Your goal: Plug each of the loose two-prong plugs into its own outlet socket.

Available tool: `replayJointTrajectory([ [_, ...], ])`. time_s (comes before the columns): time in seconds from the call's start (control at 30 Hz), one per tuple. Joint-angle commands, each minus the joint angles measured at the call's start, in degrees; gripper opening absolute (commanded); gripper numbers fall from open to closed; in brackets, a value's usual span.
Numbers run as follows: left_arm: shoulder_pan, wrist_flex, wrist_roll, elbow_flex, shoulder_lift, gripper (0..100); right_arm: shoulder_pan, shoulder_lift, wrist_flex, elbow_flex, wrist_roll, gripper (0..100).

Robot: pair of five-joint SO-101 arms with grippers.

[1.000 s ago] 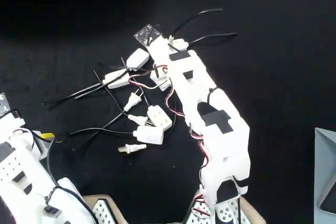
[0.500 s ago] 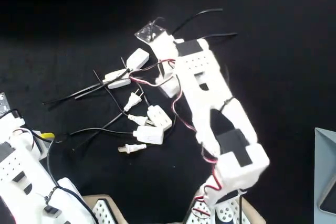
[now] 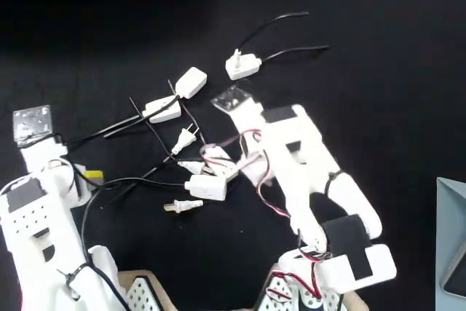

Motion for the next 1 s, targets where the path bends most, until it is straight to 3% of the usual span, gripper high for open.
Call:
replayJointTrajectory([
  [0.0, 2.77, -0.44, 2.29, -0.66, -1.32, 33, 0.97, -2.59, -3.87, 1.89, 0.35, 3.9],
  [0.13, 5.76, -0.7, 4.48, 1.27, -1.32, 33, 0.88, -2.59, -3.87, 1.89, 0.0, 13.2],
  [0.4, 8.92, -0.88, 4.75, 4.18, -1.32, 33, -1.49, -2.68, -4.48, 1.63, 0.0, 13.1],
  [0.57, 8.48, -4.84, 4.66, 6.46, -1.32, 33, -1.49, -2.59, -8.26, 1.98, 0.0, 13.0],
  [0.97, 8.4, -5.1, 4.66, 6.81, -1.32, 33, -0.44, -2.51, -8.44, 1.98, 0.35, 12.6],
])
